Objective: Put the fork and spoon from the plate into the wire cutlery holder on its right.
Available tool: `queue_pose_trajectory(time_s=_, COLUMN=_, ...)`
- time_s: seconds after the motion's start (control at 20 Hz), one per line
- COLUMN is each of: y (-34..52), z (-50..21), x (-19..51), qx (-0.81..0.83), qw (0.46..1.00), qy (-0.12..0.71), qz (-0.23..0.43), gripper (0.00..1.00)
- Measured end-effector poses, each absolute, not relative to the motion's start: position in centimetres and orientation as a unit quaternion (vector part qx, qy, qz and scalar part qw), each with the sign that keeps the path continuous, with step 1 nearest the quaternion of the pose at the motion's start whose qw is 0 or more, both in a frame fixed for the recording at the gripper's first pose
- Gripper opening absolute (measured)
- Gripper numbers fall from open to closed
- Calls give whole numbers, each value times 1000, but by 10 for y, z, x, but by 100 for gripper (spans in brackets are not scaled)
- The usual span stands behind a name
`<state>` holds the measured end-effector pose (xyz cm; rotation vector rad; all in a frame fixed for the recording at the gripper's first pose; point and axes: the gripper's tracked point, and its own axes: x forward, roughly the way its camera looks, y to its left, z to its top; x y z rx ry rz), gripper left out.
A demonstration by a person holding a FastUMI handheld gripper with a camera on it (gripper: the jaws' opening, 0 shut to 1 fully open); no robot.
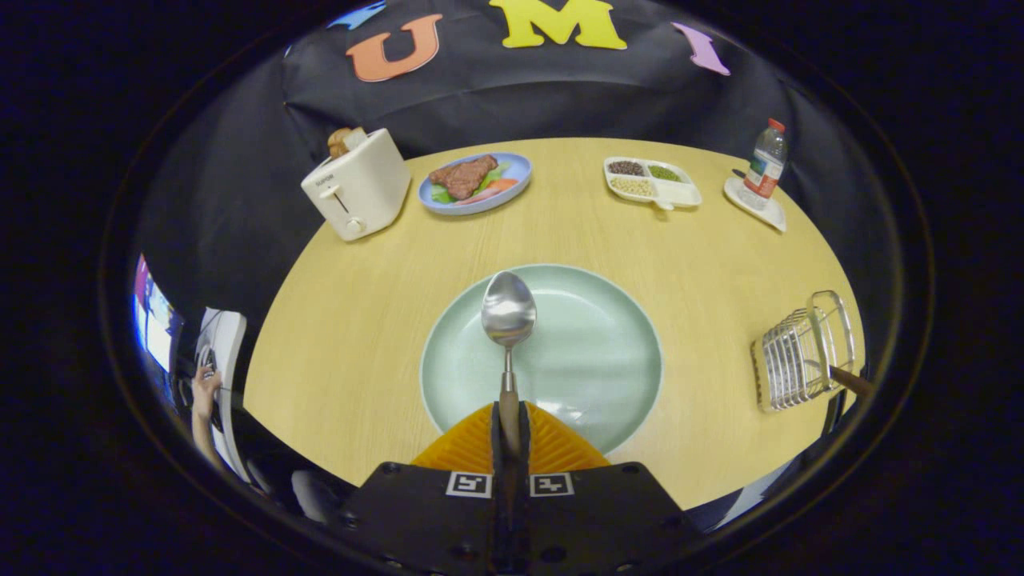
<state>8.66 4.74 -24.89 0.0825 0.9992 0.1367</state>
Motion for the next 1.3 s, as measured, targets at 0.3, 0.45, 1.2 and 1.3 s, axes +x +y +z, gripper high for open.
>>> queue_pose_trajectory(time_s=0.3, y=0, z=-200, x=81, qx=56, qw=892, qy=444, qz=64, gripper=3)
queue_pose_trajectory(time_s=0.45, y=-36, z=-181, x=75, qx=64, qw=899, qy=430, qz=54, gripper=3)
queue_pose_trajectory(time_s=1.2, y=-193, z=-150, x=49, qx=97, qw=908, qy=407, qz=-4, gripper=2)
queue_pose_trajectory(time_s=1.3, y=-203, z=-152, x=50, qx=102, qw=909, qy=405, qz=-6, gripper=2)
